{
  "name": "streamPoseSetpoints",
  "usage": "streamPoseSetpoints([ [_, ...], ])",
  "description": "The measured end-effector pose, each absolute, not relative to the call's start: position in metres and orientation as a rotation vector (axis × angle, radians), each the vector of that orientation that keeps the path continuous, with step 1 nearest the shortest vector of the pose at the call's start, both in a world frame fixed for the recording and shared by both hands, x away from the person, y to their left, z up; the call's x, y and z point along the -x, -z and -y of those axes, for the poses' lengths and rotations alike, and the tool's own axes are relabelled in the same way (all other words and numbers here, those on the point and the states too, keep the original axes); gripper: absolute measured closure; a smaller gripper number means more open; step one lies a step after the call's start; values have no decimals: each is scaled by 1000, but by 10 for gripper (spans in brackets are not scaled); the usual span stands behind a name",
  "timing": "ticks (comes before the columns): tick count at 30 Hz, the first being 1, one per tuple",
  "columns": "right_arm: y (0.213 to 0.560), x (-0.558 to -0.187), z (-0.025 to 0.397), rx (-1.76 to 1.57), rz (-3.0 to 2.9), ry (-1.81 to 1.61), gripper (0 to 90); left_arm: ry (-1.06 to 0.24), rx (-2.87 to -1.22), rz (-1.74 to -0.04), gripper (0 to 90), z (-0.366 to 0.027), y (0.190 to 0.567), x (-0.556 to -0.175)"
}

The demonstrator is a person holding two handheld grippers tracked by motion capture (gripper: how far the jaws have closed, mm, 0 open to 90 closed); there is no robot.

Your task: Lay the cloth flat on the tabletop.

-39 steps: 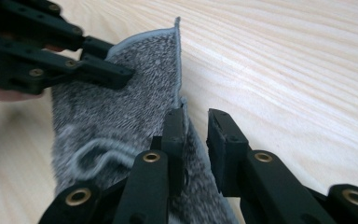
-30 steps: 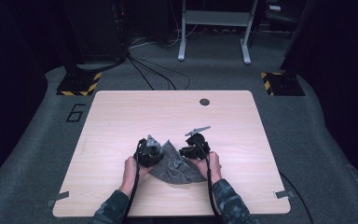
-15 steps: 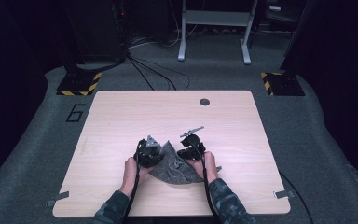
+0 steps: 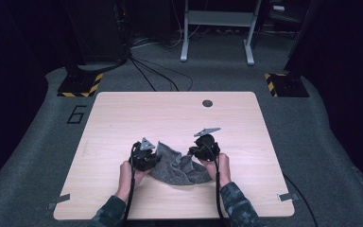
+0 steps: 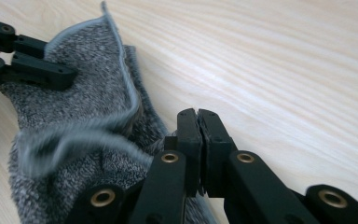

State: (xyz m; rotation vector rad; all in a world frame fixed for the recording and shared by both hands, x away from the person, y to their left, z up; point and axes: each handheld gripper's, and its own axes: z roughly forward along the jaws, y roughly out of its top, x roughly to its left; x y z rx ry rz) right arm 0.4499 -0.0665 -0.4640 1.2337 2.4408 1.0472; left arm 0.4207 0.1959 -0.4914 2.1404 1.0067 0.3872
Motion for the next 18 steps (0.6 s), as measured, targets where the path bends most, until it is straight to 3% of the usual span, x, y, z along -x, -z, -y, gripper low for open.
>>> streamPoseSetpoints([
  [14, 444, -437, 120, -1303, -2310, -1047, 881, -352, -2131, -1073, 798, -215, 496, -412],
  [18, 461, -440, 125, -1376, -2349, -984, 851, -295, -2151, -1097, 729, -216, 505, -413],
])
